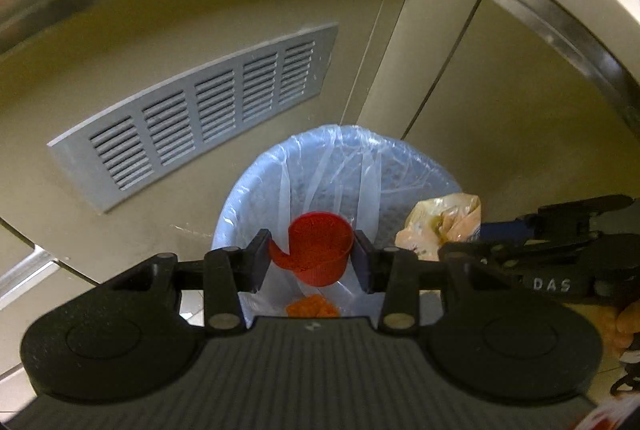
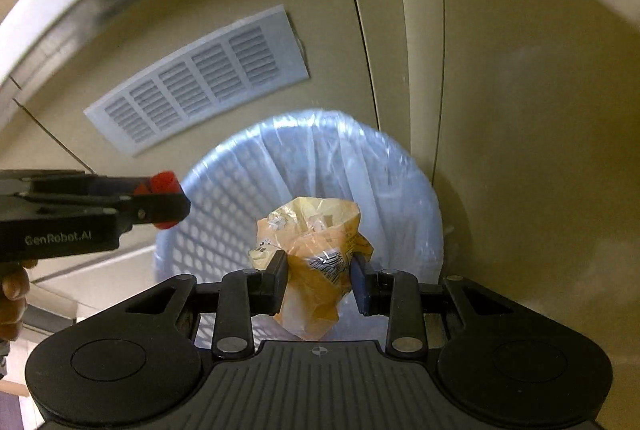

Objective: Collect trash
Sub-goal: 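Carry the red cup and yellow bag with both tools over the wastebasket, then open both tools to drop the red cup and yellow bag into the wastebasket, then raise both tools back toward the counter trash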

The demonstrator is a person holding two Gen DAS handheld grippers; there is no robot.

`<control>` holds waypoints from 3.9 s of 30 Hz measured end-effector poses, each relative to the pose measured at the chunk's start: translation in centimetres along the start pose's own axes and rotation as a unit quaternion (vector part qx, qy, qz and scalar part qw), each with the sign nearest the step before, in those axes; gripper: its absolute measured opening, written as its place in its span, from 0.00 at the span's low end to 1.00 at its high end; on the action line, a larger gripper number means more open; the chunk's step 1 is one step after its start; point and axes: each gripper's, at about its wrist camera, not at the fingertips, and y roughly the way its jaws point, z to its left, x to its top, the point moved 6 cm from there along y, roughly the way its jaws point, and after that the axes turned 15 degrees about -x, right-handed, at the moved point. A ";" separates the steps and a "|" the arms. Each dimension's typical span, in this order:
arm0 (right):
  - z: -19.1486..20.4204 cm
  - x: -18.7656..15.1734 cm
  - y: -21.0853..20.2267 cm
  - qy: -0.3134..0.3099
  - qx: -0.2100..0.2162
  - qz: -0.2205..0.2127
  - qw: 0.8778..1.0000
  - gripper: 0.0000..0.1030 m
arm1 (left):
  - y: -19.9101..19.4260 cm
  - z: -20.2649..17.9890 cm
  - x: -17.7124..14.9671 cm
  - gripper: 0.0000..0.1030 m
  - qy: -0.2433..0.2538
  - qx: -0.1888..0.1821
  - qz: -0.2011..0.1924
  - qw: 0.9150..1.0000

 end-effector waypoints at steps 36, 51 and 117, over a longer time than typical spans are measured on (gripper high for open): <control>-0.6 0.9 2.6 0.025 -0.023 0.000 0.999 0.55 | 3.6 1.2 -0.5 0.54 -0.006 0.002 0.025 1.000; -0.7 0.4 0.5 0.028 -0.015 0.001 0.999 0.55 | 1.2 0.4 -1.4 0.55 -0.016 0.018 0.027 0.999; -13.2 15.3 -21.1 0.176 -0.082 -0.227 0.954 0.54 | -8.4 -12.5 23.3 0.54 0.121 -0.005 -0.147 0.982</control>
